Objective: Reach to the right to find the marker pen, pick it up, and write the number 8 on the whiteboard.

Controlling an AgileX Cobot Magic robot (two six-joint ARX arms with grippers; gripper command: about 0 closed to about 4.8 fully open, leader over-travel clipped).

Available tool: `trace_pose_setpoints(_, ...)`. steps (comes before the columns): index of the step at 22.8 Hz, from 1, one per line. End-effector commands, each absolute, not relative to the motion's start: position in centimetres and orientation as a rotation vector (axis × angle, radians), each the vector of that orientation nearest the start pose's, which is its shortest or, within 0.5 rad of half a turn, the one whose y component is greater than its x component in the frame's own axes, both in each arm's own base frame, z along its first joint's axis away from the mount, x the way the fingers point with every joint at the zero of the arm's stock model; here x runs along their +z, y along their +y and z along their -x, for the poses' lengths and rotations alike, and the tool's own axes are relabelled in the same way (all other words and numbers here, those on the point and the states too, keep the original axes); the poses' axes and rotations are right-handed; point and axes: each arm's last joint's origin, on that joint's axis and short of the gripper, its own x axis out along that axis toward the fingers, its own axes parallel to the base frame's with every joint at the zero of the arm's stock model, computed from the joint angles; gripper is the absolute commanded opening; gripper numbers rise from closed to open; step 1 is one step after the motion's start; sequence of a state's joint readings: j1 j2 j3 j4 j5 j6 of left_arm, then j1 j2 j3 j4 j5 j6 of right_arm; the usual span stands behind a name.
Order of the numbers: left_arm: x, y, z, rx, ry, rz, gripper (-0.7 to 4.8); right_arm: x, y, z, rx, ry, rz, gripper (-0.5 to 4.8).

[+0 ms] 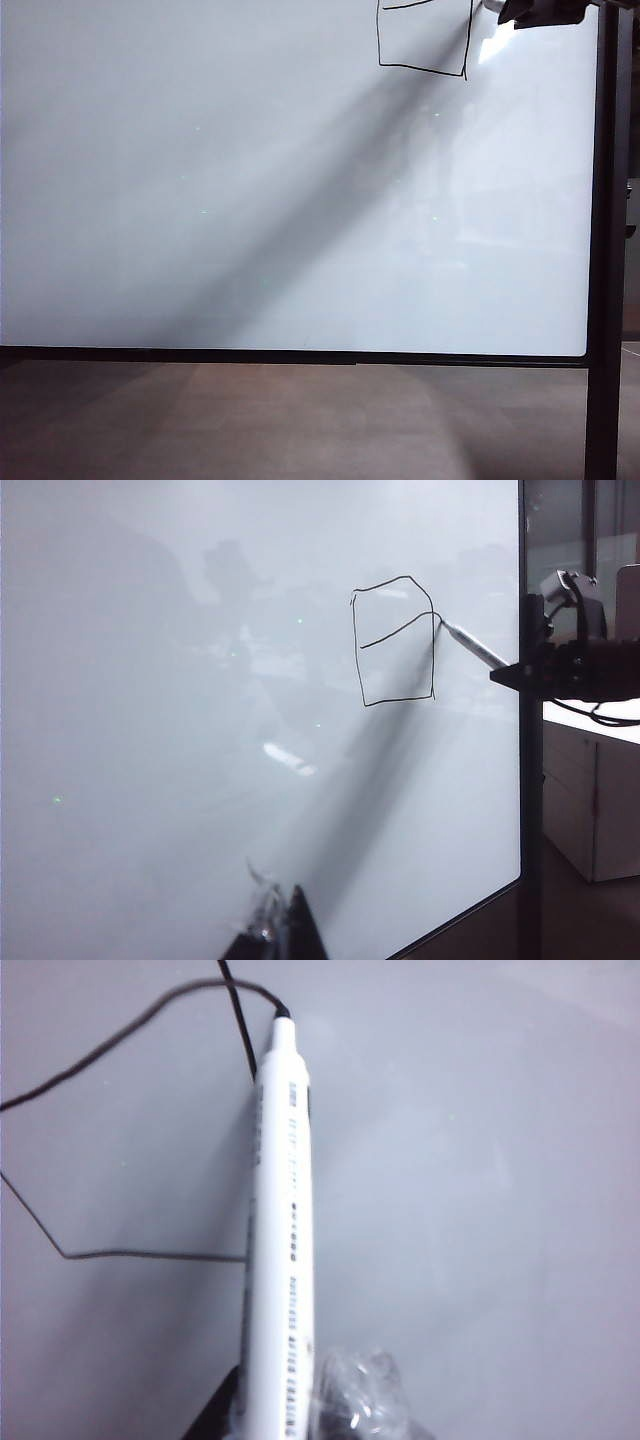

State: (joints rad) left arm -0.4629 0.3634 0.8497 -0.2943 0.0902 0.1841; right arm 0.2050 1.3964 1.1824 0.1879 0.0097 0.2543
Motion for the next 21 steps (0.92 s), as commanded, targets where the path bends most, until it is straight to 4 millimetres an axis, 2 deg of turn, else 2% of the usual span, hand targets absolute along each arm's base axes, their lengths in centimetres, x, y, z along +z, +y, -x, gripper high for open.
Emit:
trace_pose_setpoints(1, 38.5, -2.7, -4.9, -0.532, -0.256, -0.14, -0.05, 37.5, 6.7, -30.8, 0.217, 0.003, -0.264, -0.05)
trace_pose_setpoints(13, 38.5, -2.7, -4.9, -0.531, -0.256, -0.14, -0.05, 40.1, 7.9, -27.3, 0.302, -0.042, -0.27, -0.05)
trace_pose_setpoints(21, 38.5, -2.3, -5.1, -0.445, -0.249, -0.15, -0.05, 41.0, 8.6, -22.9, 0.35, -0.086, -0.272, -0.05)
